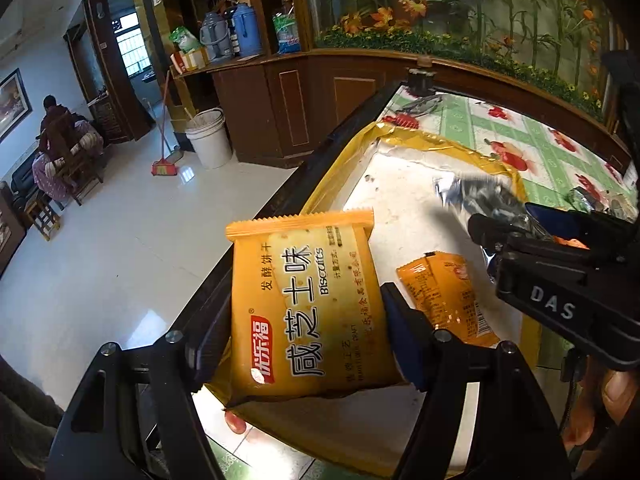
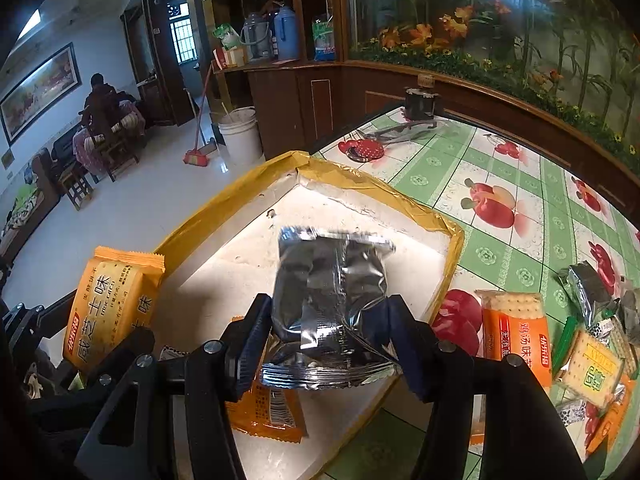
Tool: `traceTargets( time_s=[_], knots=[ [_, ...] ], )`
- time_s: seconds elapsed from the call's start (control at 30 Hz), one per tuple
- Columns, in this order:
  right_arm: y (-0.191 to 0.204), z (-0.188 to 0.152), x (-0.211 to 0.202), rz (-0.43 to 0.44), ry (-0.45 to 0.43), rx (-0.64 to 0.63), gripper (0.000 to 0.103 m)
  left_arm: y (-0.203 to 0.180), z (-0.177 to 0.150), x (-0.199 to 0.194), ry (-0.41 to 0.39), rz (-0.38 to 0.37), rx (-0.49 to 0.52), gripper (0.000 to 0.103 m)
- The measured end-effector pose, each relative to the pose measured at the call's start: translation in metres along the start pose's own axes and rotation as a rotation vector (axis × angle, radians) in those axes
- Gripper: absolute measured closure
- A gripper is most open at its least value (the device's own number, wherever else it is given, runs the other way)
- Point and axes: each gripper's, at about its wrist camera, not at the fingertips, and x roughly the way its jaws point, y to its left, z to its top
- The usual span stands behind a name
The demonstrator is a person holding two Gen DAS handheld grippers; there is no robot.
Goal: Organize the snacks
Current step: 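Carry both bags over the yellow tray and open both tools to release them, then move the left tool toward the orange cracker pack while the right tool approaches the green pouch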
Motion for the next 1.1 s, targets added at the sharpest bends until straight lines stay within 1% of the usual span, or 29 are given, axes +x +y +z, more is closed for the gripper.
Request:
traceTargets(
  time_s=[0.07,0.13,0.17,0.33,0.53,0.8,1.1],
  knots=[
    [-0.001,-0.001,-0.001,0.003,-0.001,0.002,0.036,0.003,0.0,0.002,0.01,0.012,-0.015,0.03],
    [-0.003,-0.001,-0.003,-0.004,-0.011,0.004,0.034,0.004,-0.001,0.002,0.013,0.019,-0.015,0.025],
    [-0.004,-0.002,-0.005,-0.005,-0.013,0.007,0.033,0.005,-0.001,0.001,0.009,0.016,-0.017,0.025],
    [-0.014,-0.004,-0.023,-0.029,-0.039,0.021,0.032,0.002,0.0,-0.008,-0.005,0.006,-0.024,0.025],
    [-0.031,-0.014,-0.054,-0.086,-0.075,0.04,0.03,-0.01,0.0,-0.027,-0.035,-0.018,-0.009,0.025],
    [-0.071,-0.041,-0.097,-0.162,-0.099,0.107,0.028,-0.047,-0.001,-0.056,-0.072,-0.074,0.041,0.025],
    [-0.127,-0.086,-0.139,-0.242,-0.1,0.221,0.026,-0.102,-0.005,-0.078,-0.09,-0.133,0.125,0.025]
  ],
)
